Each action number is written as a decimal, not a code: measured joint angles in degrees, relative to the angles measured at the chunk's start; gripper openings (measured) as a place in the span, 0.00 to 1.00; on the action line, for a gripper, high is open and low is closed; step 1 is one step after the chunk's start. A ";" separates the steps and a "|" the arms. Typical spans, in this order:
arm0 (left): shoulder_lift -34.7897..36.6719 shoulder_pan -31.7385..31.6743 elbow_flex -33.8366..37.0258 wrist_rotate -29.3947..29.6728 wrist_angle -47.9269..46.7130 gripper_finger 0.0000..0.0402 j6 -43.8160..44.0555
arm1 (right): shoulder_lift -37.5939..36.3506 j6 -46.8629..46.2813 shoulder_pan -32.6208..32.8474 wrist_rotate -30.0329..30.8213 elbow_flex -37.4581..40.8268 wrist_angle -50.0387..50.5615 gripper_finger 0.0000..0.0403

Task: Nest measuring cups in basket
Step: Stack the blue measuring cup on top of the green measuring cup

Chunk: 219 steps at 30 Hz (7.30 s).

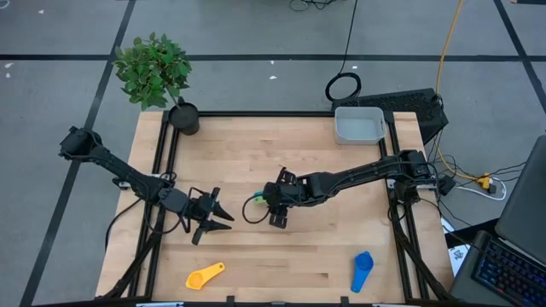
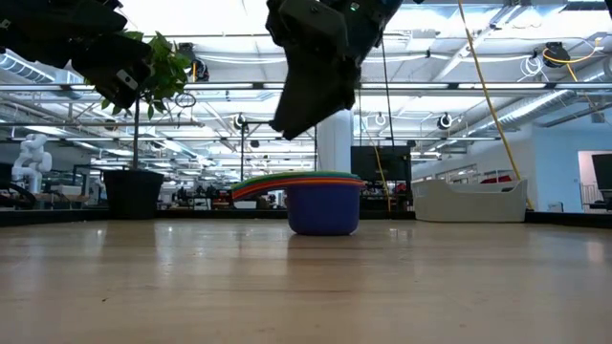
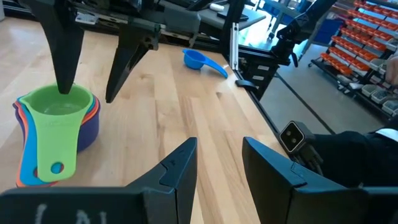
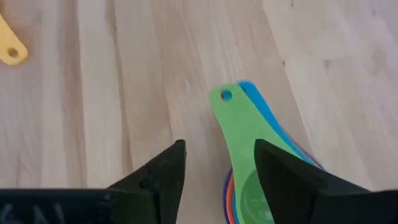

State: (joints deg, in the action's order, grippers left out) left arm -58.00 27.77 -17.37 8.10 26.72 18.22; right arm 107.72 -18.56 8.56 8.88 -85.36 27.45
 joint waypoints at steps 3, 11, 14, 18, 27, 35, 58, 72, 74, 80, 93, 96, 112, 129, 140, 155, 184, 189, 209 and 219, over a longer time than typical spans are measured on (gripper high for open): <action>0.00 0.00 0.00 0.01 -0.02 0.33 0.13 | 0.00 0.93 0.00 0.06 0.00 0.63 0.44; 0.00 -0.04 0.01 0.02 -0.43 0.33 0.38 | 0.00 -0.45 0.17 -8.02 0.02 12.28 0.42; 0.00 -0.04 0.00 0.04 -0.44 0.33 0.21 | 0.00 -0.74 1.03 -12.04 0.02 16.22 0.42; 0.00 -0.04 0.00 0.07 -0.42 0.33 0.07 | -0.37 -1.65 3.10 -14.68 0.02 19.36 0.42; 0.00 -0.04 0.00 0.07 -0.41 0.33 -0.16 | -0.68 -4.39 10.32 -22.54 0.04 22.78 0.42; 0.00 -0.04 0.00 0.09 -0.48 0.33 -0.34 | -0.74 -9.68 16.37 -22.71 1.97 26.58 0.42; 0.00 -0.04 0.00 0.96 -1.66 0.33 -0.07 | -0.70 -20.17 29.29 -28.47 9.99 38.58 0.42; 0.00 -0.04 0.00 1.01 -1.67 0.33 0.73 | -0.70 -20.18 32.56 -25.24 9.94 39.11 0.42; 0.00 -0.04 0.00 1.01 -1.66 0.33 1.10 | -0.70 -20.32 33.01 -24.95 9.94 39.62 0.42; 0.00 -0.03 0.00 1.01 -1.68 0.33 1.22 | -0.70 -21.44 35.22 -22.53 12.39 38.72 0.42; 0.00 -0.04 0.00 1.05 -1.57 0.33 0.93 | -0.76 -28.78 35.67 -23.36 18.62 34.42 0.10; 0.00 -0.04 0.00 1.07 -1.14 0.33 0.93 | -0.92 -28.83 34.81 -23.62 18.60 32.91 0.03; 0.00 -0.03 0.00 1.14 -0.98 0.33 1.39 | -0.90 -34.75 29.23 -17.56 18.58 23.80 0.00; 0.00 -0.03 0.00 1.11 -1.20 0.33 0.47 | -0.74 -31.02 23.39 -14.18 18.62 10.83 0.00; 0.00 -0.03 0.00 1.11 -1.22 0.33 0.47 | -0.72 -30.04 22.51 -13.19 18.67 10.07 0.00; -0.02 -0.02 0.00 1.11 -1.20 0.33 0.55 | -0.70 -31.33 22.36 -3.46 18.69 6.27 0.00; -0.02 -0.02 0.00 2.54 -1.20 0.33 1.61 | -0.68 -28.48 21.35 3.40 18.71 0.83 0.00; -0.02 -0.03 0.00 2.54 -1.20 0.33 1.61 | -0.68 -28.89 20.54 4.89 18.72 1.05 0.00; 0.00 -0.03 0.00 2.54 -1.20 0.33 1.79 | -0.66 -33.23 16.37 4.90 18.73 0.72 0.00; 0.00 -0.03 0.00 2.54 -1.20 0.33 1.76 | -0.52 -31.07 15.04 6.39 18.80 -3.62 0.00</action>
State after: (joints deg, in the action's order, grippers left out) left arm -58.00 27.74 -17.37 10.63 25.52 19.99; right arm 107.20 -49.63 23.59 15.27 -66.57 23.83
